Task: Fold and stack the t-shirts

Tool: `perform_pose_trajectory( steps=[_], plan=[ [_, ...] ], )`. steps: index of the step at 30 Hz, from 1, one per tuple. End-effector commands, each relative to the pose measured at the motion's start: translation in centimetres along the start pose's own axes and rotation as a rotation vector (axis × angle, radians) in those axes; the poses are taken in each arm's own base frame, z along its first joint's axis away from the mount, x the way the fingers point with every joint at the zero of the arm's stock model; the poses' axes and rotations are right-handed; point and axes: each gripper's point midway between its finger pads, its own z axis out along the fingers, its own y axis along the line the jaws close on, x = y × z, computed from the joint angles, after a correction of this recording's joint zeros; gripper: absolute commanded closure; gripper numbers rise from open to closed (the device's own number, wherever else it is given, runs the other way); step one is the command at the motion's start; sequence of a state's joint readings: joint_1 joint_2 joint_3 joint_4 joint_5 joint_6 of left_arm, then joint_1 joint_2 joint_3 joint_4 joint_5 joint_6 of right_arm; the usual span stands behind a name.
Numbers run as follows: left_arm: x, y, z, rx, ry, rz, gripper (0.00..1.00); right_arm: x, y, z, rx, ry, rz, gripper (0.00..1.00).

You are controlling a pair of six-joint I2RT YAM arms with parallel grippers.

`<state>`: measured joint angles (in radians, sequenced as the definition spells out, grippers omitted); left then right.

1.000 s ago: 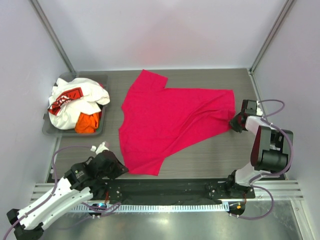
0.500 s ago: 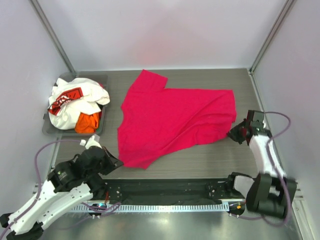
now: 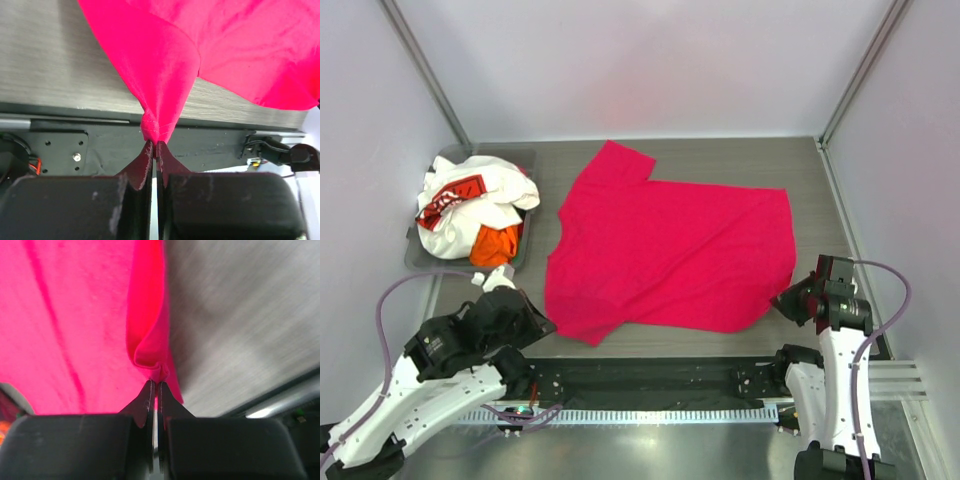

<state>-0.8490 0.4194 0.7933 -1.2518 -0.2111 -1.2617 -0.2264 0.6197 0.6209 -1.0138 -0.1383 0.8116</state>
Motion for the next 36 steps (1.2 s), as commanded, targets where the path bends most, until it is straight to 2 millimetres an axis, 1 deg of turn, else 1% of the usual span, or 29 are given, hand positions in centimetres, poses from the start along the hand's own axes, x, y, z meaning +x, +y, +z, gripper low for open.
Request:
perform_pose_trajectory(
  steps=[1, 3, 4, 5, 6, 7, 8, 9, 10, 11, 13, 14, 16, 17, 19, 20, 22, 23, 24, 25, 26, 27, 28, 29, 30, 31, 32, 33, 36],
  plan=[
    [-1.4, -1.2, -0.3, -0.016, -0.028, 0.135, 0.96, -1.8, 0.2, -2.5, 0.032, -0.096, 0.019, 0.99],
    [-1.9, -2.5, 0.0, 0.002, -0.030, 0.224, 0.96, -3.3, -0.5, -3.3, 0.091, -0.171, 0.011, 0.99],
    [-2.0, -2.8, 0.4, -0.012, -0.025, 0.264, 0.97, -4.5, -0.3, -3.9, 0.106, -0.219, 0.000, 0.99],
    [-2.2, -3.3, 1.2, -0.040, -0.018, 0.297, 0.97, -4.8, -0.2, -4.2, 0.110, -0.231, -0.007, 0.99],
    [-2.8, -3.8, 1.3, -0.052, -0.029, 0.344, 0.98, -5.3, 0.1, -4.5, 0.108, -0.243, -0.010, 0.99],
    [-3.1, -4.2, 1.6, -0.061, -0.032, 0.367, 0.99, -5.4, 0.2, -4.4, 0.112, -0.243, -0.009, 0.99],
    [-3.4, -5.0, 2.6, -0.084, -0.026, 0.394, 0.99, -5.4, 0.4, -4.4, 0.102, -0.240, -0.005, 0.99],
    [-4.2, -6.0, 2.6, -0.079, -0.045, 0.415, 1.00, -5.6, 0.9, -4.3, 0.085, -0.242, 0.001, 0.99],
    [-4.7, -6.5, 2.9, -0.089, -0.052, 0.452, 1.00, -5.7, 1.2, -3.9, 0.082, -0.234, 0.001, 0.99],
    [-5.6, -7.6, 3.4, -0.107, -0.059, 0.464, 1.00, -5.9, 1.7, -3.7, 0.066, -0.235, -0.002, 0.99],
    [-6.8, -8.4, 3.8, -0.128, -0.071, 0.511, 1.00, -6.4, 2.0, -3.3, 0.072, -0.236, -0.014, 0.99],
    [-7.8, -8.8, 4.0, -0.140, -0.086, 0.512, 1.00, -6.7, 1.8, -2.9, 0.096, -0.230, -0.019, 0.99],
    [-9.4, -10.4, 4.5, -0.133, -0.096, 0.548, 1.00, -7.3, 2.2, -2.7, 0.104, -0.233, -0.034, 0.99],
    [-10.5, -10.5, 4.8, -0.145, -0.103, 0.535, 1.00, -7.6, 2.5, -2.2, 0.110, -0.226, -0.037, 0.99],
    [-12.0, -11.6, 5.4, -0.144, -0.094, 0.540, 1.00, -8.1, 2.9, -2.0, 0.109, -0.229, -0.039, 0.99],
    [-13.6, -12.0, 5.3, -0.155, -0.117, 0.544, 1.00, -8.4, 3.3, -1.8, 0.102, -0.235, -0.040, 0.99],
    [-14.8, -12.1, 6.7, -0.184, -0.103, 0.547, 1.00, -9.0, 3.5, -1.3, 0.116, -0.232, -0.040, 0.99],
    [-16.1, -12.5, 6.6, -0.186, -0.122, 0.543, 1.00, -9.3, 3.8, -1.0, 0.114, -0.236, -0.042, 0.99],
    [-16.6, -12.7, 7.0, -0.190, -0.120, 0.542, 1.00, -9.7, 4.0, -0.7, 0.128, -0.233, -0.044, 0.99],
    [-17.0, -12.8, 8.2, -0.199, -0.105, 0.544, 1.00, -10.0, 4.1, -0.6, 0.132, -0.237, -0.044, 0.99],
    [-17.9, -13.3, 8.3, -0.191, -0.113, 0.537, 1.00, -10.4, 4.5, -0.4, 0.128, -0.241, -0.048, 0.99],
    [-18.2, -13.3, 8.9, -0.197, -0.106, 0.544, 1.00, -10.8, 4.9, -0.4, 0.127, -0.246, -0.048, 0.99],
    [-18.5, -13.3, 10.0, -0.210, -0.087, 0.547, 1.00, -11.0, 4.9, 0.1, 0.144, -0.239, -0.046, 0.99],
    [-19.4, -13.7, 10.2, -0.209, -0.096, 0.539, 1.00, -11.4, 5.2, 0.4, 0.144, -0.243, -0.048, 0.99],
    [-19.7, -13.8, 10.7, -0.210, -0.089, 0.542, 1.00, -11.9, 5.7, 0.3, 0.140, -0.251, -0.047, 0.99],
    [-20.1, -13.8, 11.0, -0.213, -0.088, 0.538, 1.00, -12.1, 5.7, 1.0, 0.157, -0.236, -0.046, 0.99],
    [-20.8, -13.8, 11.9, -0.224, -0.082, 0.532, 1.00, -12.4, 6.0, 1.2, 0.155, -0.240, -0.046, 0.99],
    [-21.1, -13.9, 12.2, -0.226, -0.080, 0.532, 1.00, -12.7, 6.3, 1.4, 0.152, -0.242, -0.046, 0.99],
    [-22.5, -14.2, 13.8, -0.247, -0.072, 0.542, 1.00, -13.2, 6.5, 2.8, 0.177, -0.225, -0.043, 0.99]
  ],
)
